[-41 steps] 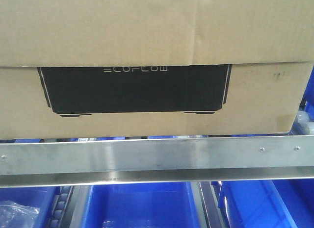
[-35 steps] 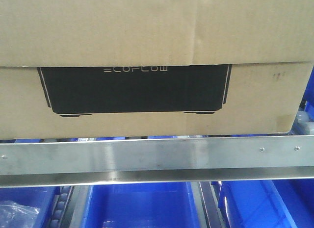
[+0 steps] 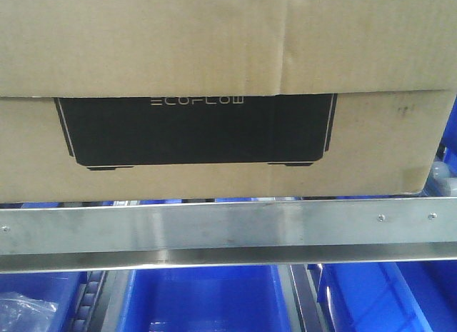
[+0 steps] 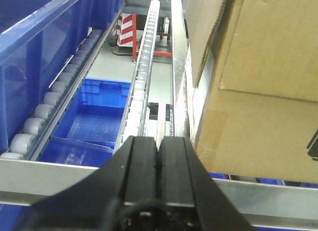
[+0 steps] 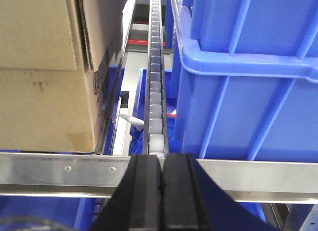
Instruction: Grab box from left shelf to table start
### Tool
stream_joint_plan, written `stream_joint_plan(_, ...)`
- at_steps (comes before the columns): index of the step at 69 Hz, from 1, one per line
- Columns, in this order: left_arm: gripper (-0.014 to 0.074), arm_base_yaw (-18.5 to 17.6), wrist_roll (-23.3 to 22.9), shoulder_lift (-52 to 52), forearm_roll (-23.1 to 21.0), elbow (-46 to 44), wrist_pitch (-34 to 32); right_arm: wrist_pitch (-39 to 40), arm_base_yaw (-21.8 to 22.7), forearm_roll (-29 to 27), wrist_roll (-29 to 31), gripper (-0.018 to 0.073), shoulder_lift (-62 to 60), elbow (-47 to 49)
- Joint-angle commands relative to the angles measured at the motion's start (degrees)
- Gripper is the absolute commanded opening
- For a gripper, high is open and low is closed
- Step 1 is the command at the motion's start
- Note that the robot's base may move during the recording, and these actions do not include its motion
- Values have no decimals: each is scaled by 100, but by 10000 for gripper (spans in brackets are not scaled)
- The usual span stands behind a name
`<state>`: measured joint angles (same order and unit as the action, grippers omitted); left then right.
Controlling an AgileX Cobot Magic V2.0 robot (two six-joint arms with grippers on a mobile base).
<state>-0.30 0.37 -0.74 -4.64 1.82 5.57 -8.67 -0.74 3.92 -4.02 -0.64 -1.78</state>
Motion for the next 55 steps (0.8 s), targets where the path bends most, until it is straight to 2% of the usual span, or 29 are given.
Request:
stream_joint_plan(1,-102,9,-37,-66,-14,-22,-557,528,32,65,7,57,-74,109)
stream_joint_plan(12,-102,9,-37,-66,-60,-22,-695,574,32,64,7,57,-74,109)
stream_joint_plan(17,-102,9,-37,-45,-343,-22,-1490,768,32,64,7,57,-74,109)
stream_joint_plan(20,-102,9,-37,-33,-367,-72,-1911,822,32,64,7,57,-74,109)
stream_joint_plan(25,-102,9,-37,-33,-333,-311,-2163,835,32,64,7,57,-74,109)
stream_joint_plan(37,-102,-3,-37,364,383,-1655,-862,835,32,64,7,57,-74,109)
stream_joint_plan(47,-87,-3,-37,1181,422,-2831,-55,835,32,64,7,57,-74,109)
stream_joint_plan(52,1,-3,-37,1796,397,-3491,426,835,32,64,7,57,-74,109)
stream_joint_plan(55,94,-3,-37,2119,371,-3782,662,835,32,64,7,57,-74,109)
